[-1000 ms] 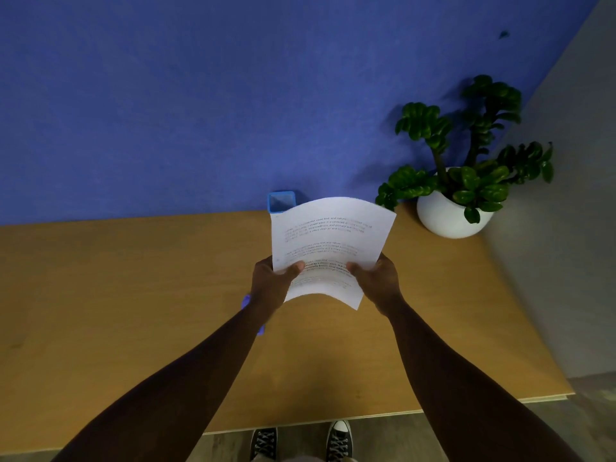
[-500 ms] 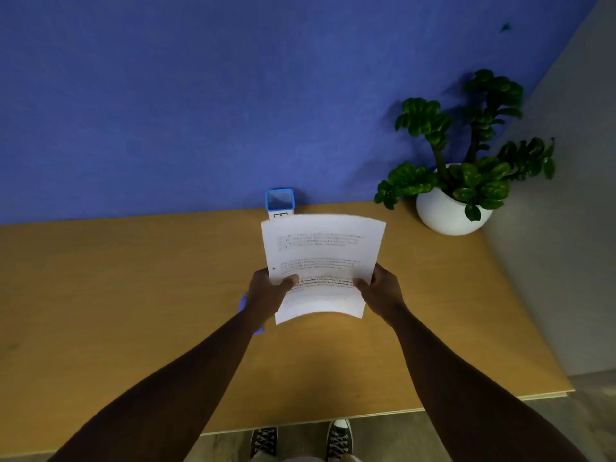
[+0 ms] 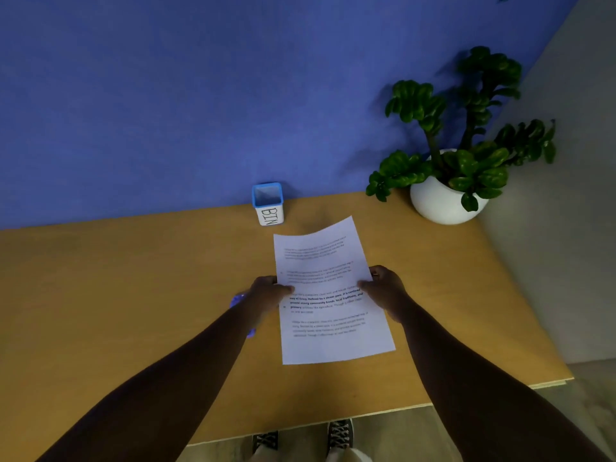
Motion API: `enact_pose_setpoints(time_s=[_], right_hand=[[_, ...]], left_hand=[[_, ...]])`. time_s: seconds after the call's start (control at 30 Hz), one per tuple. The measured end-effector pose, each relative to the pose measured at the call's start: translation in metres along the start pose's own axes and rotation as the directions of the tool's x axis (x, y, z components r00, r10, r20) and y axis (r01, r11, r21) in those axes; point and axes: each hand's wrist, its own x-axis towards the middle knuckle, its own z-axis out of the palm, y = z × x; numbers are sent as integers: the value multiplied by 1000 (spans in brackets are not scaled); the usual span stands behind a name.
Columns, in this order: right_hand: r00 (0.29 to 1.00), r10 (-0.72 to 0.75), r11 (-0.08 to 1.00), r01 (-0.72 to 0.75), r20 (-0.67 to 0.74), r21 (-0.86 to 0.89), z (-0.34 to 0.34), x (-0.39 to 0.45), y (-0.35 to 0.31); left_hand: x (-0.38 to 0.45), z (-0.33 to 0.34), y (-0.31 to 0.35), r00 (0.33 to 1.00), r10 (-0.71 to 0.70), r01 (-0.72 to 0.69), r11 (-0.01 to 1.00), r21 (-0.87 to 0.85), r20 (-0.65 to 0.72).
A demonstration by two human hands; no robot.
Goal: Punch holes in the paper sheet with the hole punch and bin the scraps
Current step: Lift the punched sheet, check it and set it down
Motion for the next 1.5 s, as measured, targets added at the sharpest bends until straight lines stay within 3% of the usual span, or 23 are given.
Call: enact_pose_setpoints(time_s=[0.37,0.53,0.67,0.9,1.03,1.5], right_hand=[[990,75,996,-68,-122,59,-30,55,15],[981,87,995,-76,-175,67,-50,92,21],[966,101,995,-93,-238,46,-65,122,21],[947,91,996,-94,-309,6,-78,165,21],[929,76,997,-83,-363,-4,-78,185,21],[882,61,989,-116,-468,-91,-75,203,16]], left_hand=[[62,42,28,999,41,-40,985,166,1],[88,66,52,994,-49,42,996,74,101],[108,82,68,994,-44,39,998,49,102],[155,98,77,1000,12,-14,992,122,14],[172,104,74,991,82,-58,976,211,-107],[171,117,77,946,149,-66,958,280,-288]])
